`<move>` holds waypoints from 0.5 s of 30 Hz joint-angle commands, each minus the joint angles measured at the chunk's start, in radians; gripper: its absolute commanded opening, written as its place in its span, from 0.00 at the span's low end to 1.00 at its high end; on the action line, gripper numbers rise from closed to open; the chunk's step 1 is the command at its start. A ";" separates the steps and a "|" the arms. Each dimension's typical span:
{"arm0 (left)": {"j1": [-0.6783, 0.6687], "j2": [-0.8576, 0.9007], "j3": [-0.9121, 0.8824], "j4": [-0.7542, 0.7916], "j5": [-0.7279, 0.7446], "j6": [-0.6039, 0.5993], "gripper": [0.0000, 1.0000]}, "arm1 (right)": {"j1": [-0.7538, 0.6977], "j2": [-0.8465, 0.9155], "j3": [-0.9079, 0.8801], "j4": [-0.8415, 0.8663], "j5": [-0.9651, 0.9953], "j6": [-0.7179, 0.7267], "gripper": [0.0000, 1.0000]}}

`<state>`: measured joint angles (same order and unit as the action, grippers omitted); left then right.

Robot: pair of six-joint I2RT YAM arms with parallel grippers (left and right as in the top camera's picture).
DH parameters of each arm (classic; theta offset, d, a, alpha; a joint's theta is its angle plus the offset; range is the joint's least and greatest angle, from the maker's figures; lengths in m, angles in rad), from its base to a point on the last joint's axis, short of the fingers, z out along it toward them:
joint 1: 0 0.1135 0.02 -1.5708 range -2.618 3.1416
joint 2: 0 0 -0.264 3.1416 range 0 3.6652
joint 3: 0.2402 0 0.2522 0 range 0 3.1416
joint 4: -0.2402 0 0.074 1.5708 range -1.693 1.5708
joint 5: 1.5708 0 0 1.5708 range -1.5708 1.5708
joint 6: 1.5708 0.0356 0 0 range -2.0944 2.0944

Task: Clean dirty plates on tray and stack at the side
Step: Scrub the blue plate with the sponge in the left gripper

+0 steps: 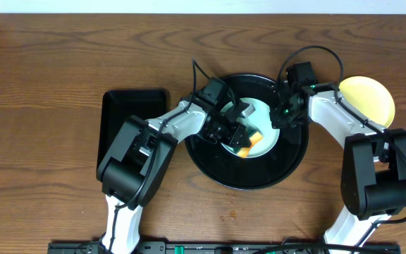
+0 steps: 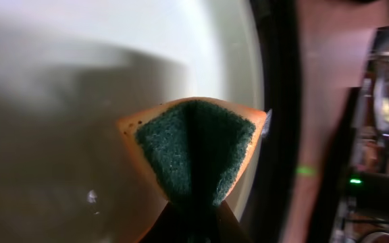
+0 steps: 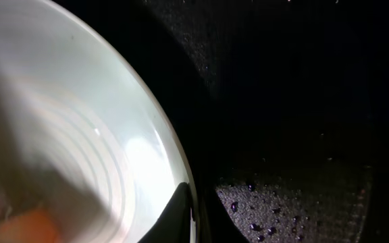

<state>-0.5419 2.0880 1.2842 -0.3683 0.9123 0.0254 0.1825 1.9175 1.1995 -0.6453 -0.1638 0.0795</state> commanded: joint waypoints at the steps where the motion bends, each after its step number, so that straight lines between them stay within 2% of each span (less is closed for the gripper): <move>1: 0.038 -0.115 0.097 -0.004 0.112 -0.047 0.08 | 0.015 0.015 -0.023 -0.004 0.002 0.017 0.09; 8: 0.156 -0.382 0.169 -0.007 0.090 -0.102 0.08 | 0.015 0.015 -0.024 0.003 0.002 0.017 0.18; 10: 0.190 -0.439 0.169 -0.079 -0.002 -0.101 0.08 | 0.015 0.016 -0.027 0.008 0.002 0.017 0.22; 12: 0.225 -0.485 0.169 -0.195 -0.166 -0.102 0.08 | 0.015 0.016 -0.032 0.016 0.002 0.017 0.22; 13: 0.241 -0.500 0.169 -0.255 -0.257 -0.102 0.08 | 0.015 0.016 -0.034 0.018 0.002 0.017 0.16; 14: 0.255 -0.509 0.169 -0.314 -0.356 -0.102 0.08 | 0.015 0.016 -0.034 0.021 0.002 0.017 0.01; 15: 0.268 -0.513 0.168 -0.373 -0.457 -0.102 0.08 | 0.015 0.016 -0.034 0.021 0.002 0.017 0.01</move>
<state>-0.3023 1.5505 1.4708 -0.6678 0.7624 -0.0689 0.1928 1.9190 1.1816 -0.6285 -0.1600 0.0959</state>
